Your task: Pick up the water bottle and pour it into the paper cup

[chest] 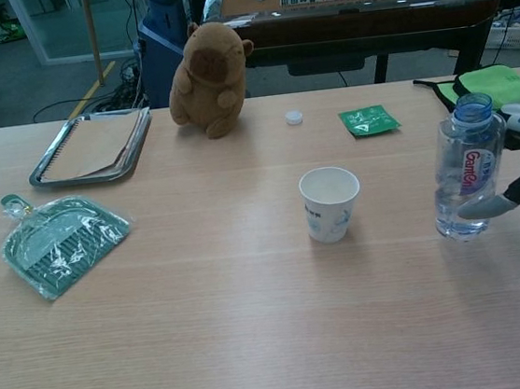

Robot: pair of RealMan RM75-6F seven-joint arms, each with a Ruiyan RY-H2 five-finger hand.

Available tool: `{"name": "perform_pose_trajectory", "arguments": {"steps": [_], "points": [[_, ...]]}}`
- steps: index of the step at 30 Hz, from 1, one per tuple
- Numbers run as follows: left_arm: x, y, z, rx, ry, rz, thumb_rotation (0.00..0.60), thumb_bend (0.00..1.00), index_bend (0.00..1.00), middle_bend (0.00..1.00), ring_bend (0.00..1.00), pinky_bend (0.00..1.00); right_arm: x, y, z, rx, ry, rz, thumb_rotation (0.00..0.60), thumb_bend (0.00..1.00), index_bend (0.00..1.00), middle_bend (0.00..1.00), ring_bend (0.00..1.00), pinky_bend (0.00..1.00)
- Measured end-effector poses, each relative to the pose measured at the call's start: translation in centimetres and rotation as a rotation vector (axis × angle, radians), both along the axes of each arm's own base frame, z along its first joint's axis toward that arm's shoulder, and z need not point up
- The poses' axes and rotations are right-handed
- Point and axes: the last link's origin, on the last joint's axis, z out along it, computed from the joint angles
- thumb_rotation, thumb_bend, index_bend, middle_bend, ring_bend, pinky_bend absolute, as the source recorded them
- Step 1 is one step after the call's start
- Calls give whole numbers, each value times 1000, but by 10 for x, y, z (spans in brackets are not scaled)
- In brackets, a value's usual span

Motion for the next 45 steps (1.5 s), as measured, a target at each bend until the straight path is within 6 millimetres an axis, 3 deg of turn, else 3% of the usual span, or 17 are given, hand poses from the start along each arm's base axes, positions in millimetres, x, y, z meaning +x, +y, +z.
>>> {"name": "perform_pose_trajectory", "arguments": {"steps": [10, 14, 31, 45], "points": [[0, 0, 3, 9, 0, 1, 600, 388, 205, 214, 199, 601, 10, -20, 37, -33, 164, -39, 600, 92, 568, 522, 397, 372], [0, 1, 4, 12, -1, 2, 600, 388, 205, 214, 199, 601, 11, -29, 43, -35, 215, -49, 600, 92, 568, 522, 397, 372], [0, 1, 11, 26, -15, 3, 600, 388, 205, 214, 199, 601, 42, -58, 37, 27, 458, 9, 600, 92, 568, 526, 400, 372], [4, 0, 13, 29, -15, -5, 600, 388, 205, 214, 199, 601, 71, -71, 28, 89, 572, 28, 600, 94, 568, 526, 400, 374]]}}
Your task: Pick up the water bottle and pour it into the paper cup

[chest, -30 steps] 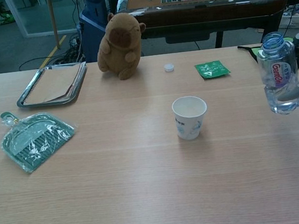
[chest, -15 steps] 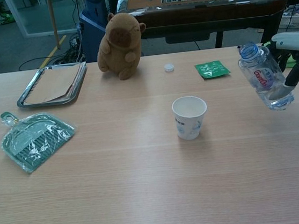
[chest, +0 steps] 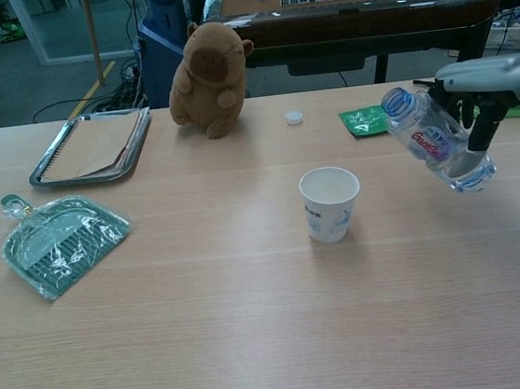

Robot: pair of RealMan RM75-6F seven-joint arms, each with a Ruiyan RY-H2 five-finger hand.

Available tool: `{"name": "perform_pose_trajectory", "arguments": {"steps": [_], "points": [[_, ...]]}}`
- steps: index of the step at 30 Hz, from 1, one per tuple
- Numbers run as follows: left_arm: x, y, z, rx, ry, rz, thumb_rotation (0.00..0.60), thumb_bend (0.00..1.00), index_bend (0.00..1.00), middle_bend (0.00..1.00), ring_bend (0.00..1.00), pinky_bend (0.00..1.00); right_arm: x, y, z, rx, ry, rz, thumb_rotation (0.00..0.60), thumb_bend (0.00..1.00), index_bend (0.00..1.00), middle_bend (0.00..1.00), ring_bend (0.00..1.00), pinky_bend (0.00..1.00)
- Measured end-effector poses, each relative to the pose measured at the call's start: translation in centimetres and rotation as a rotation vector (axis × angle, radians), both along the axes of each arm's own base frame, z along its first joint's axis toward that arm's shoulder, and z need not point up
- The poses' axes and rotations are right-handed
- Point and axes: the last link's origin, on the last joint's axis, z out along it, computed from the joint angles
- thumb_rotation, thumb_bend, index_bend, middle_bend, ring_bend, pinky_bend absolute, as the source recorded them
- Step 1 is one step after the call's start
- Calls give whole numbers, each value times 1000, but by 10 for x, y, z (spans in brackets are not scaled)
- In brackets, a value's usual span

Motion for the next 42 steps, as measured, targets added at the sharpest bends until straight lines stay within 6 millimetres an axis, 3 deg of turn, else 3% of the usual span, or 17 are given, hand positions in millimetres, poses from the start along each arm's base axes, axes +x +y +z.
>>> {"name": "perform_pose_trajectory", "arguments": {"steps": [10, 42], "points": [[0, 0, 3, 11, 1, -1, 600, 388, 205, 214, 199, 601, 25, -3, -9, 38, 92, 18, 600, 96, 568, 527, 400, 374], [3, -2, 11, 30, -3, -8, 600, 388, 205, 214, 200, 601, 64, -4, -15, 67, 514, 4, 600, 98, 568, 527, 400, 374]]}}
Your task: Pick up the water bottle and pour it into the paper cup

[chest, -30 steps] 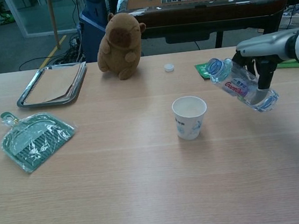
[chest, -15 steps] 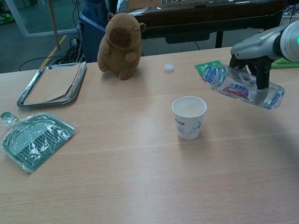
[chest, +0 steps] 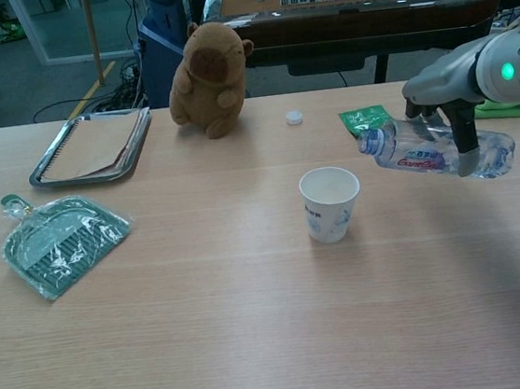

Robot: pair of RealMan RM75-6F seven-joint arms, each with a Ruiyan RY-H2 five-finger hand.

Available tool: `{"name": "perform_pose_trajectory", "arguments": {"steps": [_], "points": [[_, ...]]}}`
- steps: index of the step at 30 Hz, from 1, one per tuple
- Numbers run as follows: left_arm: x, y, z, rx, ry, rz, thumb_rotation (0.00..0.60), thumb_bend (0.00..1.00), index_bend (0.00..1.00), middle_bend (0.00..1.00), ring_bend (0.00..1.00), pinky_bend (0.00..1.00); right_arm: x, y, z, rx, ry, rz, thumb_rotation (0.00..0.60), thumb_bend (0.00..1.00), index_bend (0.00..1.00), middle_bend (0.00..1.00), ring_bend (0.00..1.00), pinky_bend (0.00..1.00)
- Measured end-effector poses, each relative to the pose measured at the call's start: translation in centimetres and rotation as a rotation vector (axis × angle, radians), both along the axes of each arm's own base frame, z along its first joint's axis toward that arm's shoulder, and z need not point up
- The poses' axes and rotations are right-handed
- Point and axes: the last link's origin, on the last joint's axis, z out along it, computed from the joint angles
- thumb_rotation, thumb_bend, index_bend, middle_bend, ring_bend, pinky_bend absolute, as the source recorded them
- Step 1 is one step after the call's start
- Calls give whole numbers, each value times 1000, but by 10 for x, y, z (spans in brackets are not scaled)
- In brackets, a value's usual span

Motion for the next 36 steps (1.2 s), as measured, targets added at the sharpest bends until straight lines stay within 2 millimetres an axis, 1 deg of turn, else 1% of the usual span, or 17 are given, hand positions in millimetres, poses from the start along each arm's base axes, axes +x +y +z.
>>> {"name": "perform_pose_trajectory", "arguments": {"steps": [7, 16, 28, 36], "points": [[0, 0, 1, 6, -6, 0, 600, 389, 205, 214, 200, 601, 7, 1, -5, 11, 36, 9, 600, 99, 568, 527, 400, 374], [0, 0, 3, 11, -13, -1, 600, 389, 205, 214, 200, 601, 18, -1, -6, 9, 71, 30, 600, 101, 568, 528, 400, 374], [0, -1, 4, 13, -15, -3, 600, 388, 205, 214, 199, 601, 21, -1, 1, 2, 147, 7, 600, 107, 568, 528, 400, 374], [0, 0, 4, 12, -15, -1, 600, 388, 205, 214, 200, 601, 22, -4, 0, -1, 191, 8, 600, 110, 575, 531, 400, 374]]}}
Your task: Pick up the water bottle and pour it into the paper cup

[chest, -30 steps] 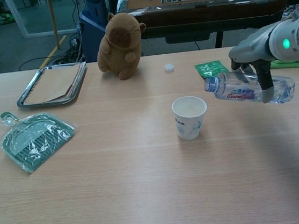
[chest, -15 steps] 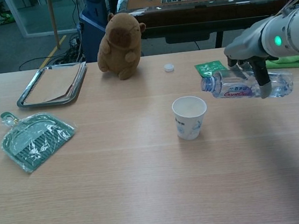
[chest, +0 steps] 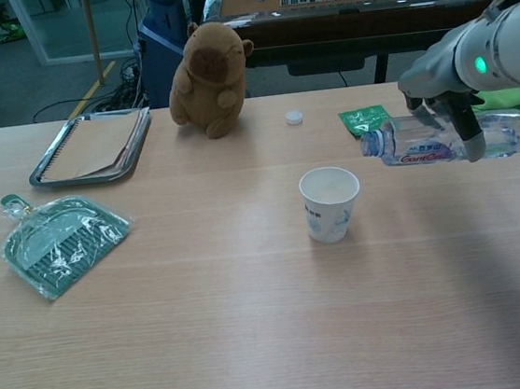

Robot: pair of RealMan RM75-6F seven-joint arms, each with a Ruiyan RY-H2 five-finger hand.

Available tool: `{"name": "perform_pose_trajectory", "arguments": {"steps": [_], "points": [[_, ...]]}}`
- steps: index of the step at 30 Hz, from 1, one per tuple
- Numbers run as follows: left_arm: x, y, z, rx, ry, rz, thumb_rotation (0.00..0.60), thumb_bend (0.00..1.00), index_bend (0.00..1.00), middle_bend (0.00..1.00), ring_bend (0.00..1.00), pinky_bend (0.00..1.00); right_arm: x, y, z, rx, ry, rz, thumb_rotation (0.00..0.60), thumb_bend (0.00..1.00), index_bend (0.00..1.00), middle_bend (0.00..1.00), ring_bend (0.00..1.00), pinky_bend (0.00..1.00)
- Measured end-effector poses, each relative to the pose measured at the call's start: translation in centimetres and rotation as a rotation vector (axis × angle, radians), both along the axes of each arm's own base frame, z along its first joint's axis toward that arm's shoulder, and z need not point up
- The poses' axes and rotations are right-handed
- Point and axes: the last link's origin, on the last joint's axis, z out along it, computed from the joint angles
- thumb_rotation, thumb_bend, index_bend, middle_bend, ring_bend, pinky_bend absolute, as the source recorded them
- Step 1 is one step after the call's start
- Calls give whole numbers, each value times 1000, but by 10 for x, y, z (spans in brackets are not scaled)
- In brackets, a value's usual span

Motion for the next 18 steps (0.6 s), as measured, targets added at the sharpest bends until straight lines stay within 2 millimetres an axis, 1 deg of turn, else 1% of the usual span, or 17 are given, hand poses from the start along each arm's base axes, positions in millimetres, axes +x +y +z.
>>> {"name": "perform_pose_trajectory", "arguments": {"steps": [10, 18], "points": [[0, 0, 1, 3, -1, 1, 600, 388, 205, 214, 199, 601, 0, -2, -1, -10, 61, 13, 600, 111, 574, 531, 400, 374], [0, 0, 2, 7, -4, 2, 600, 388, 205, 214, 200, 601, 5, -3, -5, -10, 57, 12, 600, 111, 574, 531, 400, 374]]}}
